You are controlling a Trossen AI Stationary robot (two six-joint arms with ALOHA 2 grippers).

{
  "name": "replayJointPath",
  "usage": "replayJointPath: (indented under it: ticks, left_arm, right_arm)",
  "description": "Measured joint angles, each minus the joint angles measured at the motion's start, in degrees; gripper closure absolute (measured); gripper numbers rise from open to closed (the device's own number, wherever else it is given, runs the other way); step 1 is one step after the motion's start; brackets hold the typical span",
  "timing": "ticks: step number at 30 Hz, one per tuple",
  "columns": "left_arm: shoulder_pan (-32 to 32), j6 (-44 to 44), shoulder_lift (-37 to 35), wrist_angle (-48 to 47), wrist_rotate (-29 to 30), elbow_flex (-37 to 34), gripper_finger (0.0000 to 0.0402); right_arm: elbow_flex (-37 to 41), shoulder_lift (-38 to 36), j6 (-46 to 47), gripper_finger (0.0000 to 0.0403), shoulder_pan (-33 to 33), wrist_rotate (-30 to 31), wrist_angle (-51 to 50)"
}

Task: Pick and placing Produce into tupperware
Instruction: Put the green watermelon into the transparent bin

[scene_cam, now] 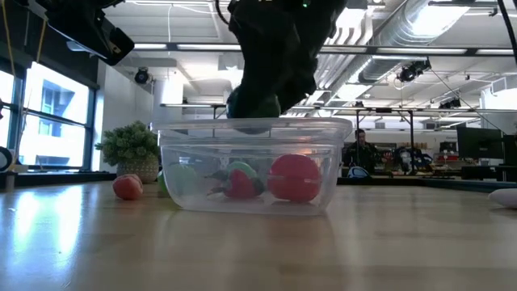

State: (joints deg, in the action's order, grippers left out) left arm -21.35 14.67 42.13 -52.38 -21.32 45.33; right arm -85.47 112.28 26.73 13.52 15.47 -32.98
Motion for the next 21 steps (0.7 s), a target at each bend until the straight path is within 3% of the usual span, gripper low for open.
replayJointPath:
  ticks: [21]
  left_arm:
    - [0.0,0.0,0.0,0.0,0.0,0.0,0.0387]
  right_arm:
    - [0.0,5.7,3.1,0.0132,0.0,0.5,-0.7]
